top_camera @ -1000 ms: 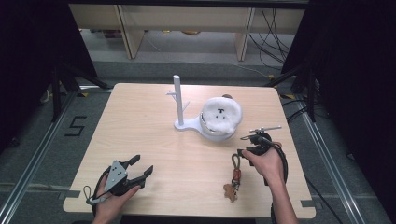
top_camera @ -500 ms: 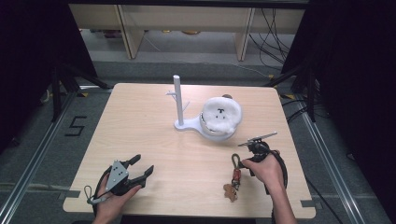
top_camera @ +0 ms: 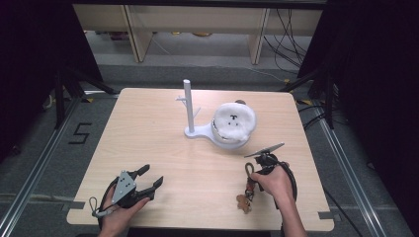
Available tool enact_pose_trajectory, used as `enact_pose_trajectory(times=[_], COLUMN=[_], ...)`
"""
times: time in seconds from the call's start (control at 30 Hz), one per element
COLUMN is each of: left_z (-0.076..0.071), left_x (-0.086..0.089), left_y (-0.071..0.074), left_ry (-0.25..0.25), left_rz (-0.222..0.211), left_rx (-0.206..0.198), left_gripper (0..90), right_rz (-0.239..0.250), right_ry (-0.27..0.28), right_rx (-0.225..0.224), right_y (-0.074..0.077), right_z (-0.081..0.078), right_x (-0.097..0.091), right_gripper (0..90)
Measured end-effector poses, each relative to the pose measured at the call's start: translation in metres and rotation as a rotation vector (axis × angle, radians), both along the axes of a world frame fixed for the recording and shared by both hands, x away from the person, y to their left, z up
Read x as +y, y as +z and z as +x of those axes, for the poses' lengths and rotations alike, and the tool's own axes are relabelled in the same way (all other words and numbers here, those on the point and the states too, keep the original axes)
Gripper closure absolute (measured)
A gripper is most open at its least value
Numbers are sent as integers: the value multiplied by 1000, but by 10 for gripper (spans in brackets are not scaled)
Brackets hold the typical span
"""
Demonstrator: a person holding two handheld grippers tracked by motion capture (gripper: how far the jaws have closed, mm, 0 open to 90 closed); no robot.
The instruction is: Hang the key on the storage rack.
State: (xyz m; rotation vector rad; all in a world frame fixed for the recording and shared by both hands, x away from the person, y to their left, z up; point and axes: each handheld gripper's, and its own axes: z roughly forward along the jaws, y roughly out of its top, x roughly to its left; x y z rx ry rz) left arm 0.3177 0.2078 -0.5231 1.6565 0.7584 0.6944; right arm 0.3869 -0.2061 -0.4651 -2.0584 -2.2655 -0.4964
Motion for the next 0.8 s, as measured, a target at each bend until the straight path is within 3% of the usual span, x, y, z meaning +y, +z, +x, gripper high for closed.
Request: enact_pose_trajectory(times=[0.03,0.1,0.13,0.2,0.23,0.27,0.3,0.33,0.37,0.4,0.43,0.47,0.57,0.6,0.67,0.7,0.73,0.77,0.8], left_z=[0,3,2,2,1,1,0,0,0,1,1,1,0,0,0,0,0,0,0], left_x=[0,-1,-1,-1,-1,-1,0,-1,-1,-1,-1,-1,0,0,0,0,-1,0,0], left_y=[0,-1,-1,-1,-1,-1,0,0,0,-1,-1,-1,0,0,0,0,0,0,0], left_ry=[0,-13,-7,-9,-3,-3,2,2,0,-9,-9,-7,-2,-2,-2,2,1,-1,0], left_rz=[0,-10,-12,-8,-11,-11,1,-2,-6,-14,-14,-14,-2,-1,-1,1,-5,0,-1], left_rx=[0,-21,-17,-22,-10,-10,-1,-2,-7,-17,-17,-15,1,1,1,0,-4,1,1], left_gripper=[333,333,333,333,333,332,332,333,333,333,332,332,333,333,333,333,333,333,333], right_rz=[-21,-16,-33,-37,-40,-40,-41,-47,-47,-34,-34,-43,-41,-44,-58,-69,-85,-85,-70], right_ry=[47,38,77,66,98,98,63,105,105,59,59,98,57,39,53,71,103,103,75], right_rx=[17,28,-8,5,-33,-33,-1,-13,-13,35,35,-3,55,40,24,46,23,23,59], right_y=[-2,-2,-7,-6,-9,-9,-7,-9,-9,-9,-9,-12,-8,-9,-10,-8,-10,-10,-8], right_z=[2,3,5,5,7,7,6,8,8,6,6,8,8,8,8,9,11,11,10], right_x=[-4,-3,-5,-5,-5,-5,-2,-2,-2,3,3,1,5,7,7,8,9,9,14], right_gripper=[616,616,615,615,615,615,619,625,625,629,629,632,637,647,657,669,694,694,745])
